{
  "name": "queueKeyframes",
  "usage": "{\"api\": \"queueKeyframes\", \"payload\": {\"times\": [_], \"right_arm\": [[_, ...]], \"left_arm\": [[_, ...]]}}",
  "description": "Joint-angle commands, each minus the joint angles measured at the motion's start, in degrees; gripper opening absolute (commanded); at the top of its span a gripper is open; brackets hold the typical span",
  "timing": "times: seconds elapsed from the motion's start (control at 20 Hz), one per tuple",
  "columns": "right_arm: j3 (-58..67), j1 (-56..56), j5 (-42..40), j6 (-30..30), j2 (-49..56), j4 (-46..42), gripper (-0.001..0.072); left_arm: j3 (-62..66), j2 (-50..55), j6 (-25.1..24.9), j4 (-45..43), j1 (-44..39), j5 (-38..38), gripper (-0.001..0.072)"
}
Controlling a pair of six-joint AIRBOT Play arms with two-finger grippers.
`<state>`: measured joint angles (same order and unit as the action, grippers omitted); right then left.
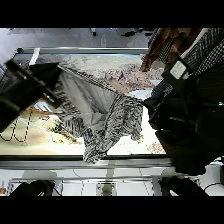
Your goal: Fold the clothes and pants, and hang the long-sleeved shirts on hangers.
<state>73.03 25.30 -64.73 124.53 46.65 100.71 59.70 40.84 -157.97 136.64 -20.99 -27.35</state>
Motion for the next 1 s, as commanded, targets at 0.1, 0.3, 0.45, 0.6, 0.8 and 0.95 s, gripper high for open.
{"api": "queueKeyframes", "payload": {"times": [0.1,0.3,0.45,0.6,0.8,0.95], "right_arm": [[-6.51,0.04,4.50,-1.14,2.49,-5.90,0.0061],[-7.72,0.04,9.97,-1.01,2.54,-3.26,0.0587],[-5.51,0.11,12.63,8.09,1.60,7.65,0.0587],[-5.35,0.11,10.14,12.17,2.56,12.52,0.0594],[-5.40,0.11,7.76,14.45,5.55,18.21,0.0630],[-5.42,0.11,7.72,14.47,9.27,21.14,0.0631]], "left_arm": [[-0.07,6.54,2.89,0.04,-3.74,-2.21,0.0026],[-0.07,11.02,2.86,-2.16,-8.46,-2.21,0.0026],[-0.07,14.03,2.16,-2.54,-10.95,-2.16,0.0026],[-0.07,15.61,1.92,-2.75,-13.73,-2.08,0.0026],[-0.07,16.59,0.90,-2.73,-16.68,-1.99,0.0026],[-0.07,16.59,0.87,-2.75,-17.59,-1.97,0.0026]]}}
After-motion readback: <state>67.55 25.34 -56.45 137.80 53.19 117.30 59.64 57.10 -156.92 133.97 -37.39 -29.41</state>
